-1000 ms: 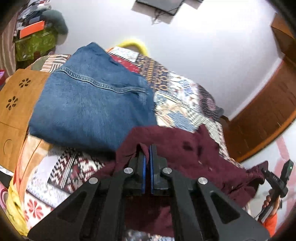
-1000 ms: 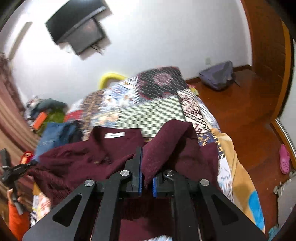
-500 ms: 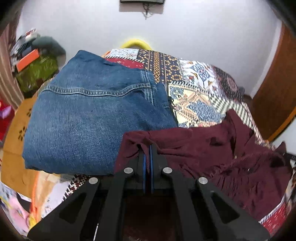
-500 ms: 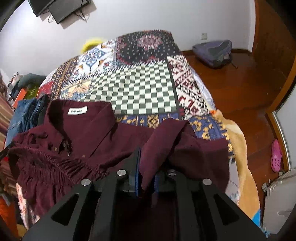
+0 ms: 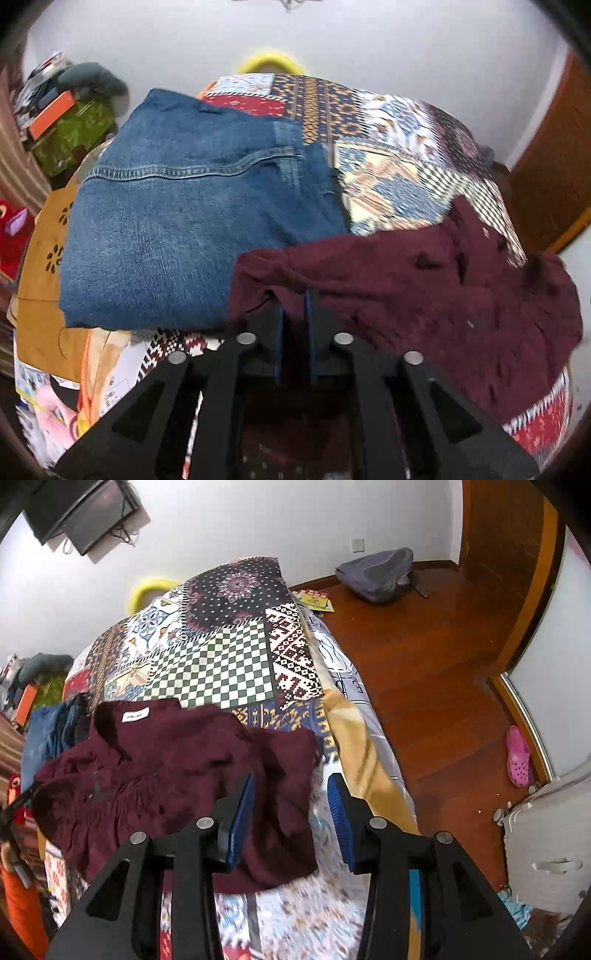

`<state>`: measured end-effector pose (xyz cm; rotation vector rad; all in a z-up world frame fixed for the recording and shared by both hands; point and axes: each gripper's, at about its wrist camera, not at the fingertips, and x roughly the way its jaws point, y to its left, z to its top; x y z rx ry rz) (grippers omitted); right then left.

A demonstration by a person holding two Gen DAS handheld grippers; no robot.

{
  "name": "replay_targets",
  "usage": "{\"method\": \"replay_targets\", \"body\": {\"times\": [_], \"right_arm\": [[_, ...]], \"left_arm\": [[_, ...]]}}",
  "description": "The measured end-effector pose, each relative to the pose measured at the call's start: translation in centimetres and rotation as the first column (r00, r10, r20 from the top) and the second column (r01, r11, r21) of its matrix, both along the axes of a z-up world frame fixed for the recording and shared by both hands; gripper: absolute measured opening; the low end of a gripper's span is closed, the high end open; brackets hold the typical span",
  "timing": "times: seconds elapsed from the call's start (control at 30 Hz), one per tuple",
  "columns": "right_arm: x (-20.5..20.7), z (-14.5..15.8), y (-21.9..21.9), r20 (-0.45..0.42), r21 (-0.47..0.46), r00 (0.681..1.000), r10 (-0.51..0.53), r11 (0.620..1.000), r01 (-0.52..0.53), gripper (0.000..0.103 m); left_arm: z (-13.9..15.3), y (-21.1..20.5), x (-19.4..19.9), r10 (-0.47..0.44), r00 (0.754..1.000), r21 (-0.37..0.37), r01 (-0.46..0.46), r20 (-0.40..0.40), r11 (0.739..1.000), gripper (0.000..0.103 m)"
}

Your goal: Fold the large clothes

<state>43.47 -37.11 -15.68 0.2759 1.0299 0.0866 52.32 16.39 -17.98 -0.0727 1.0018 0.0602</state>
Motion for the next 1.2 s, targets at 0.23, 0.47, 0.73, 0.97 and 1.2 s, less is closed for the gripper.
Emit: {"method": "replay_targets", "body": {"times": [0.23, 0.47, 0.73, 0.97, 1.2], "right_arm": [[-1.6, 1.7, 5.4, 0.065, -0.058, 0.99, 0.123, 0.991, -0.12, 0.038], [-2.2, 1.3, 13.6, 0.08, -0.081, 0.95, 0.303, 0.951, -0.297, 0.04], [-3.5, -1.6, 18.7, 0.043, -0.208, 0.904, 0.425, 0.889, -0.408, 0.041], [-2.7, -5.8, 18.1, -0.042, -0.268, 0.913, 0.406, 0.876, -0.401, 0.042], [-3.0, -6.3, 18.6, -0.004, -0.284, 0.913, 0.408, 0.875, -0.392, 0.046]], "left_arm": [[4.0, -1.3, -3.0, -0.064, 0.998, 0.039, 0.063, 0.028, 0.997, 0.055], [6.9, -1.0, -5.2, -0.058, 0.985, 0.124, 0.039, 0.16, 0.992, 0.088], [2.1, 0.7, -9.3, 0.003, 0.991, 0.059, -0.011, 0.134, 0.998, 0.088], [-5.3, 3.4, -11.2, 0.13, 0.991, -0.158, -0.128, 0.003, 0.979, 0.088], [-10.3, 5.7, -10.0, 0.221, 0.971, -0.509, -0.234, -0.087, 0.828, 0.088]]}}
